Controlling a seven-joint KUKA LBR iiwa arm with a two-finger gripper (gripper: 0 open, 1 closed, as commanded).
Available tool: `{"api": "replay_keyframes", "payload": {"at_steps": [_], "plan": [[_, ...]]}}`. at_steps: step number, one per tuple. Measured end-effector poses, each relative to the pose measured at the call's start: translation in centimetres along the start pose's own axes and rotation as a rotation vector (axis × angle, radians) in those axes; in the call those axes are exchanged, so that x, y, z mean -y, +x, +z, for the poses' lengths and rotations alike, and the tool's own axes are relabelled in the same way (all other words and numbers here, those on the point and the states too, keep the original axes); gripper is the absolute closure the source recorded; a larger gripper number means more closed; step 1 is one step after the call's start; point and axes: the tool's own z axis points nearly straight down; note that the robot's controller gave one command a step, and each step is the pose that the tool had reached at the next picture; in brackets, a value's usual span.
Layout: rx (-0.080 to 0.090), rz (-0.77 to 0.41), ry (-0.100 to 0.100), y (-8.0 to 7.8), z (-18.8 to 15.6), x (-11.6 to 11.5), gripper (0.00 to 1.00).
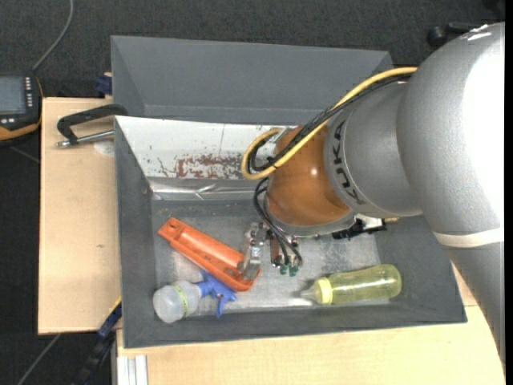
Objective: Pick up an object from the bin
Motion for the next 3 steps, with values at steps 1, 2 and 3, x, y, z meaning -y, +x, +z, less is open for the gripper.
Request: {"api": "replay_keyframes", "payload": {"at_steps": [1,2,3], "plan": [[0.003,-0.053,-0.001,-0.9,-0.4,0.9,1.0],[0.004,-0.017,-0.003,-2.3,-0.1,0.8,1.0],[-0.001,0.009,0.0,-1.8,-4.8,-0.1,1.0]]}}
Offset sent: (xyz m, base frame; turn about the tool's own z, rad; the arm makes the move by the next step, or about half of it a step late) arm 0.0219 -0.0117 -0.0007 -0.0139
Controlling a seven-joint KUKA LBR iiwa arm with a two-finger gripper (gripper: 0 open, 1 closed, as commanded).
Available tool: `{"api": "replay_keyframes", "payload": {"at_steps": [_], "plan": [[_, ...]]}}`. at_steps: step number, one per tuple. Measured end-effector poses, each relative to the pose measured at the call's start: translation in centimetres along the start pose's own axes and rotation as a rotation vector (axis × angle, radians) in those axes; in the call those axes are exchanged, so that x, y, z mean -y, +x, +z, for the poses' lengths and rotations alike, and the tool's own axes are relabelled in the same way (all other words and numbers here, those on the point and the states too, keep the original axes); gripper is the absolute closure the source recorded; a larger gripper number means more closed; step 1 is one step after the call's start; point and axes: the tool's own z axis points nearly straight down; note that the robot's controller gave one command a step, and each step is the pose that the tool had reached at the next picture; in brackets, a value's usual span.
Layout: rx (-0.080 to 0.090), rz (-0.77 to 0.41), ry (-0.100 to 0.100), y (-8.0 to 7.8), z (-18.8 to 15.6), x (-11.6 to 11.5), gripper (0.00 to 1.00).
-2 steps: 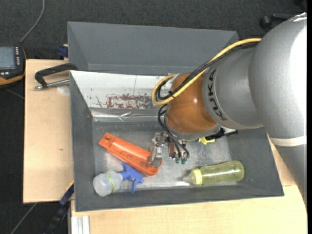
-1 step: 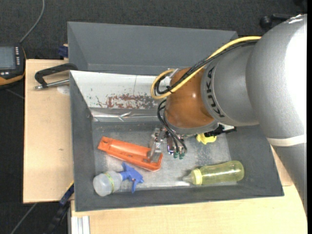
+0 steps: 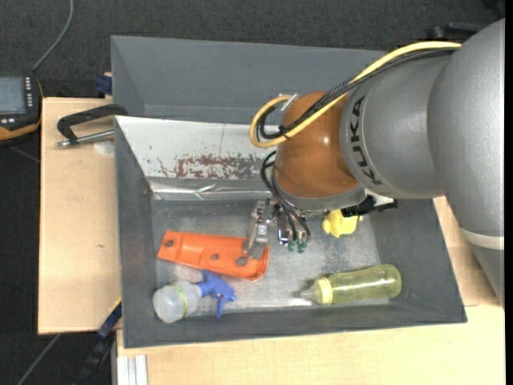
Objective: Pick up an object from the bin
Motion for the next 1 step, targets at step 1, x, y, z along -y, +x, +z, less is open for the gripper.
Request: {"api": "replay_keyframes", "payload": {"at_steps": [1], "plan": [[0.006,0.003,-0.003,-0.71,-6.9,-0.45,1.0]]}}
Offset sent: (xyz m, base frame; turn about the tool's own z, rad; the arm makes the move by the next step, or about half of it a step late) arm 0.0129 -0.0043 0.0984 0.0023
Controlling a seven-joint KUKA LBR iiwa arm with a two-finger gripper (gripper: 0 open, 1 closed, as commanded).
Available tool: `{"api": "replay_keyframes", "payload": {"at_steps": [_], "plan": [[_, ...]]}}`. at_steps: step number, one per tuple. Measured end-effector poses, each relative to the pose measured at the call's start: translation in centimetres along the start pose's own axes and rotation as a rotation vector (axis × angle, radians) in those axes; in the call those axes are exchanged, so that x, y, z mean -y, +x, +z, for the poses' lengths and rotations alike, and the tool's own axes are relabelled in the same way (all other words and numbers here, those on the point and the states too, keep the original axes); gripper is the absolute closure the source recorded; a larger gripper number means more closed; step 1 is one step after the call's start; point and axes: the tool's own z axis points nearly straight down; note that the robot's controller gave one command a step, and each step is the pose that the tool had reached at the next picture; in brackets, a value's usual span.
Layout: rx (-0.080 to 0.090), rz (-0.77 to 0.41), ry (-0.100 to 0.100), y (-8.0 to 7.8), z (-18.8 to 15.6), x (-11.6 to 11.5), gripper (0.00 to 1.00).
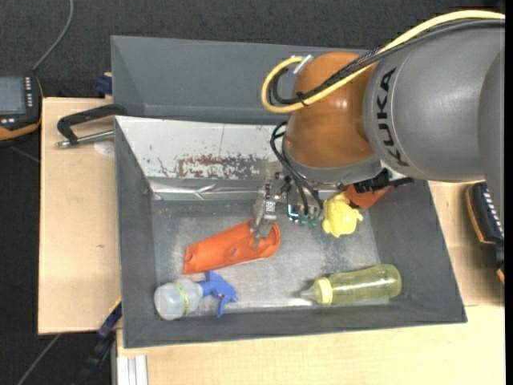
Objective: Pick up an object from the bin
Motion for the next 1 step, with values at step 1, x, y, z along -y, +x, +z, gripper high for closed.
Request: {"api": "replay_keyframes", "payload": {"at_steps": [1], "plan": [[0.004,-0.003,-0.001,-0.96,-3.26,0.49,1.0]]}}
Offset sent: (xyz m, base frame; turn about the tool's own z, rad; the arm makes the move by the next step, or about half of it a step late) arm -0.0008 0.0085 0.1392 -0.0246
